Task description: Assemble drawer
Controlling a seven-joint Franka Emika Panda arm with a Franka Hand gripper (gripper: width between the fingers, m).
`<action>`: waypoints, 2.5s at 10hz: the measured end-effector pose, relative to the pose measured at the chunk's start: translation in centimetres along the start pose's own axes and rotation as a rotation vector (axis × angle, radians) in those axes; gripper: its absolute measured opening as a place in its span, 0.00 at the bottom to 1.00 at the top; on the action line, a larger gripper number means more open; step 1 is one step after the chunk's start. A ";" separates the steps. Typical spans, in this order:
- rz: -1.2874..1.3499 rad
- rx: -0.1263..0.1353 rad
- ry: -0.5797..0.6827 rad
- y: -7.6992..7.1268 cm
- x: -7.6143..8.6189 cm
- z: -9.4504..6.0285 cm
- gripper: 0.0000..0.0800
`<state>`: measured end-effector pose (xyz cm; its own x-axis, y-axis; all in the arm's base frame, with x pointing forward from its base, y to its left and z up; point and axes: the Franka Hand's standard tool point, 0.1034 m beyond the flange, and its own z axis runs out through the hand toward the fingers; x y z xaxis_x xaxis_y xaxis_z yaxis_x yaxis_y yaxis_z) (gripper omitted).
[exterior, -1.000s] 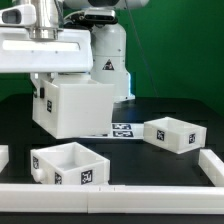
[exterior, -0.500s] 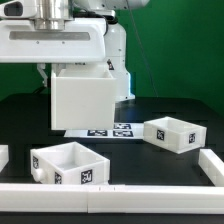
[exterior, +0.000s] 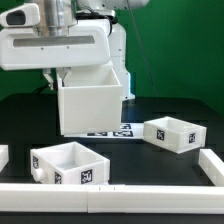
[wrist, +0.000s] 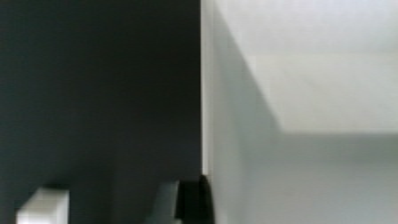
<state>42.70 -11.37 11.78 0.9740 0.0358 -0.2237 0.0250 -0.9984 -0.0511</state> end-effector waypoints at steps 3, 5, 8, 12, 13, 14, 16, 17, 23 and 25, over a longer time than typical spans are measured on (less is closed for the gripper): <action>0.049 0.001 -0.263 -2.6 0.8 0.1 0.04; 0.042 0.016 -0.351 -2.8 1.0 0.4 0.04; -0.019 0.007 -0.568 -5.3 0.9 0.6 0.04; -0.035 0.036 -0.891 -6.7 0.3 1.8 0.04; -0.042 0.042 -0.952 -6.8 0.2 2.0 0.04; -0.037 0.028 -0.972 -6.3 1.5 1.9 0.04; -0.039 0.028 -0.966 -5.9 3.2 1.9 0.04; -0.046 0.031 -0.962 -6.1 3.2 2.0 0.04; -0.024 0.012 -0.972 -6.0 4.6 2.9 0.04; -0.033 0.014 -0.969 -6.0 5.2 3.3 0.04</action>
Offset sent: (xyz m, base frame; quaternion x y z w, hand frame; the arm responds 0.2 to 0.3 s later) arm 0.0000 0.0000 0.0000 0.0000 -0.1938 0.0000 0.9810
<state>46.82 -5.03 7.70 0.3650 0.0907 -0.9266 0.0397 -0.9959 -0.0819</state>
